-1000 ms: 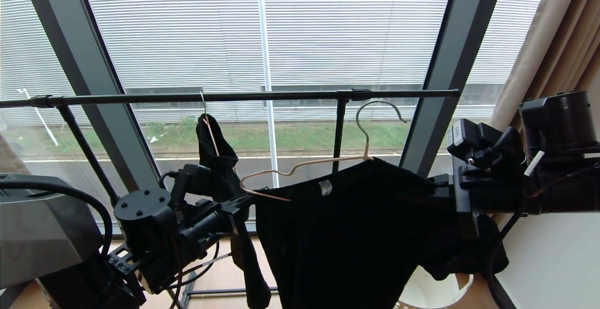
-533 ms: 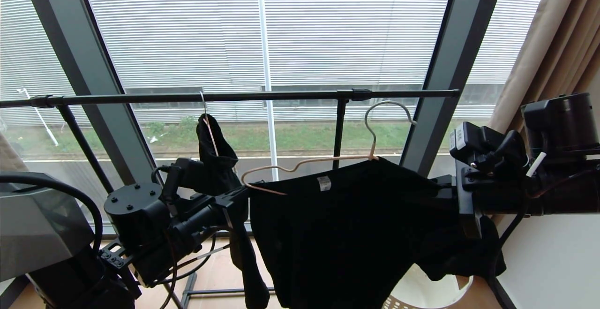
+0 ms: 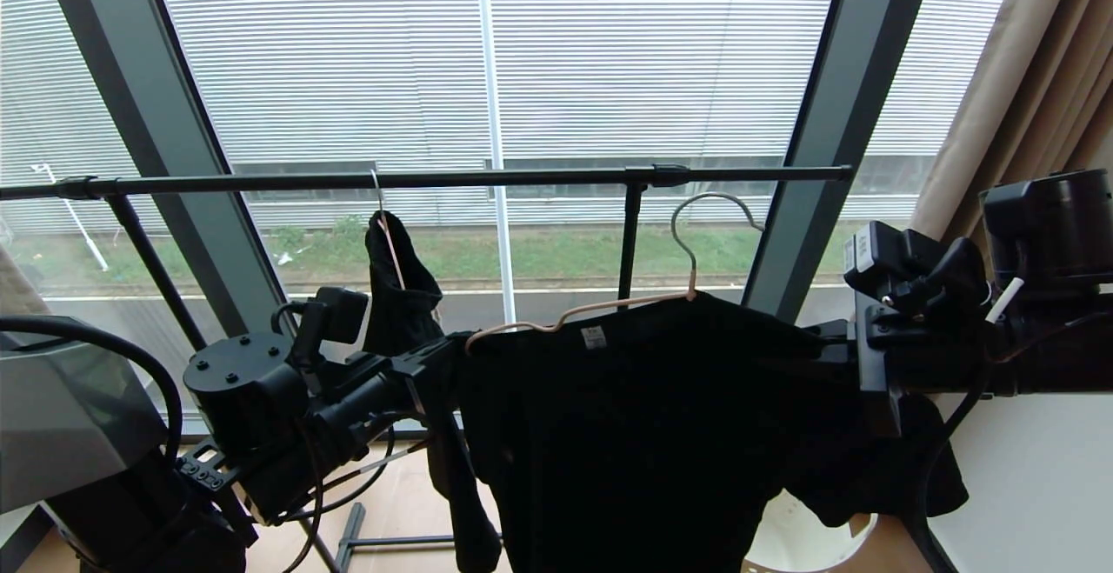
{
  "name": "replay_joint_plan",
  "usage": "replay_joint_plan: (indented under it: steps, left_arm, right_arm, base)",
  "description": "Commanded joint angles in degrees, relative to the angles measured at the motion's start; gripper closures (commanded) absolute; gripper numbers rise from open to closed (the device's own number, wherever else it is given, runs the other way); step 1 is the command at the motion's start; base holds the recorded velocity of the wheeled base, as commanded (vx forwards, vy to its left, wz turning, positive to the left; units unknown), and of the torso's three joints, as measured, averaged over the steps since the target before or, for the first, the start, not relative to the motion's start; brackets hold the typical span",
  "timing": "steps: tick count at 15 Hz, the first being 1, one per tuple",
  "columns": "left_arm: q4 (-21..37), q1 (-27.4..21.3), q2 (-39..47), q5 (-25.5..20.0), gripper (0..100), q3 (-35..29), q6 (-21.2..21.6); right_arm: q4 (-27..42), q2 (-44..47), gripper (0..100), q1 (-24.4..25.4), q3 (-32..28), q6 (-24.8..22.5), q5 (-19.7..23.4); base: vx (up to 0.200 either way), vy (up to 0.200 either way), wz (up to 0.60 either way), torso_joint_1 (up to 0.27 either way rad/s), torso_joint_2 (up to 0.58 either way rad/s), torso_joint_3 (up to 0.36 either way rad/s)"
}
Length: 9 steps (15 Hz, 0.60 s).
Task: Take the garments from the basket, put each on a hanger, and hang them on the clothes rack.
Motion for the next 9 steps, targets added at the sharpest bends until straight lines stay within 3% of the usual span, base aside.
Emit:
replay_joint_plan:
  steps: [1, 8, 9]
  left_arm:
    - [-0.06, -0.40, -0.34, 0.01, 100, 0.18, -0.08]
    - [-0.06, -1.37, -2.71, 0.01, 100, 0.53, -0.08]
    - [-0.06, -1.63, -2.98, 0.01, 100, 0.62, -0.08]
  right_arm:
    - [-0.06, 0.31, 100, 0.06, -0.03, 0.06, -0.15]
    - [-0.06, 0.66, 100, -0.02, 0.23, -0.73, -0.67]
    - [-0.06, 1.45, 100, 0.06, 0.23, -0.82, -3.49]
  base:
    - [0.000, 0.000, 0.00, 0.000, 0.00, 0.000]
    - [0.000, 0.000, 0.00, 0.000, 0.00, 0.000]
    - [0.000, 0.000, 0.00, 0.000, 0.00, 0.000]
